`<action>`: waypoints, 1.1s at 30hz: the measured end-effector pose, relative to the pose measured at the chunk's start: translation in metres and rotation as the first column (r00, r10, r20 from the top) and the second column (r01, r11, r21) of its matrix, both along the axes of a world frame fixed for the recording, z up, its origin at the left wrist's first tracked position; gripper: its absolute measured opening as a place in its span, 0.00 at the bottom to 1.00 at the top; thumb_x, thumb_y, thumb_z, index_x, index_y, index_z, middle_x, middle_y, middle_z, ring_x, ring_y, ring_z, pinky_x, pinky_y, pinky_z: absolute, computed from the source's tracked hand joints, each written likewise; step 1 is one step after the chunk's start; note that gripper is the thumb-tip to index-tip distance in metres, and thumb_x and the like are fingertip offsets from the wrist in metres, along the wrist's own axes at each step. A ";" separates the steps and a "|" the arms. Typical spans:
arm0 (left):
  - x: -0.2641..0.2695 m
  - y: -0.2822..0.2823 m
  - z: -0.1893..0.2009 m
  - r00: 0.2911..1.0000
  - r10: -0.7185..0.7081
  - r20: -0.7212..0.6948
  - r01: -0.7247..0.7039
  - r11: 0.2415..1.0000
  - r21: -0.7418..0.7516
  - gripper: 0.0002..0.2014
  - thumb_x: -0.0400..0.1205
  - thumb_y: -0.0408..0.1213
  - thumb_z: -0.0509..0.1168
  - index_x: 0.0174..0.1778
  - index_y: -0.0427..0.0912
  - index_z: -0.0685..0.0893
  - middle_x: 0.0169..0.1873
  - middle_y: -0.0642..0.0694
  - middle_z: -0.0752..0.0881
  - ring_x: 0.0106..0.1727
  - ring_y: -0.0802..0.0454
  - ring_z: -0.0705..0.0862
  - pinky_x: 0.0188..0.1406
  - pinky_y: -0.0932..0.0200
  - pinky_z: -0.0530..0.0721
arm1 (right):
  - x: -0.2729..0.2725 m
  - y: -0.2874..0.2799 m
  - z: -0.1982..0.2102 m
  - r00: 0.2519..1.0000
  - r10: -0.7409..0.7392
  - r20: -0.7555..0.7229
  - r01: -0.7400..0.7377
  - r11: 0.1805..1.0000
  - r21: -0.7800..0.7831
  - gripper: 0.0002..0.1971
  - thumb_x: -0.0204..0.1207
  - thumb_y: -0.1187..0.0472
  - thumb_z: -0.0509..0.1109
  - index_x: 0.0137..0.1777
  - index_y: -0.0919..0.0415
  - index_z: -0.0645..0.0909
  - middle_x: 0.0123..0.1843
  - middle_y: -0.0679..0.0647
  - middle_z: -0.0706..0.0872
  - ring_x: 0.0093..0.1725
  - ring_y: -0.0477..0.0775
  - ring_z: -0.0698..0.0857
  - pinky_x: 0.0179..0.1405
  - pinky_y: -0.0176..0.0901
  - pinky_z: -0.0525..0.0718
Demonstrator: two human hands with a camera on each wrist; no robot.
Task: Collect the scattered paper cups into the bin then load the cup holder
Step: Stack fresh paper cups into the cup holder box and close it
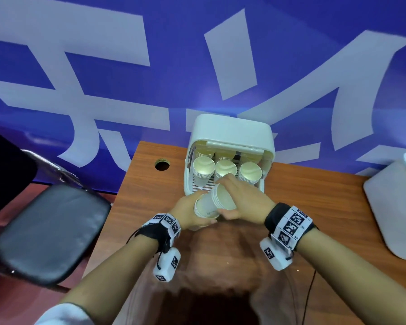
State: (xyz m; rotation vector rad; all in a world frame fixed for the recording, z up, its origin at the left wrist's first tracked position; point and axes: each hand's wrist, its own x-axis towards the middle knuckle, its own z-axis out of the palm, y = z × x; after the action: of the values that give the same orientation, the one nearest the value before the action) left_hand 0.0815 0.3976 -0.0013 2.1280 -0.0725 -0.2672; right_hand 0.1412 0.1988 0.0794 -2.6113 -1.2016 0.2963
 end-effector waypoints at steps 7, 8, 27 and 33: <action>0.007 -0.006 -0.003 0.994 0.109 -0.028 -0.111 0.991 -0.081 0.34 0.64 0.52 0.81 0.64 0.58 0.75 0.57 0.58 0.82 0.60 0.57 0.80 0.57 0.65 0.75 | 0.022 -0.041 0.011 0.892 -0.452 0.002 0.450 0.888 0.090 0.35 0.73 0.37 0.69 0.75 0.55 0.66 0.70 0.52 0.73 0.58 0.58 0.83 0.50 0.49 0.80; 0.008 -0.007 -0.002 0.992 0.119 -0.032 -0.122 0.987 -0.102 0.33 0.65 0.51 0.81 0.63 0.59 0.74 0.57 0.58 0.82 0.60 0.57 0.80 0.56 0.65 0.75 | 0.025 -0.044 0.007 0.885 -0.465 0.032 0.463 0.885 0.050 0.36 0.72 0.35 0.69 0.75 0.55 0.67 0.69 0.53 0.74 0.58 0.59 0.83 0.50 0.50 0.82; 0.004 -0.008 -0.012 0.992 0.112 -0.051 -0.117 0.986 -0.118 0.32 0.64 0.50 0.82 0.60 0.62 0.74 0.55 0.61 0.82 0.59 0.59 0.80 0.52 0.75 0.73 | 0.048 -0.036 -0.054 0.823 -0.555 0.123 0.567 0.784 -0.253 0.30 0.69 0.43 0.75 0.61 0.61 0.67 0.60 0.58 0.80 0.56 0.61 0.82 0.50 0.52 0.76; 0.006 -0.009 -0.012 0.992 0.118 -0.049 -0.122 0.986 -0.112 0.31 0.64 0.50 0.81 0.60 0.61 0.74 0.55 0.60 0.82 0.58 0.58 0.80 0.55 0.67 0.73 | 0.048 -0.027 -0.056 0.766 -0.639 0.071 0.630 0.724 -0.281 0.33 0.71 0.41 0.73 0.65 0.62 0.66 0.65 0.59 0.79 0.61 0.62 0.82 0.57 0.53 0.78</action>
State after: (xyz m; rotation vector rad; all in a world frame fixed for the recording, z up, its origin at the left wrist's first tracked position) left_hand 0.0876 0.3885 -0.0132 2.0026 0.0638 -0.2313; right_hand 0.1895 0.1722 0.0231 -3.0577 -0.1853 0.3874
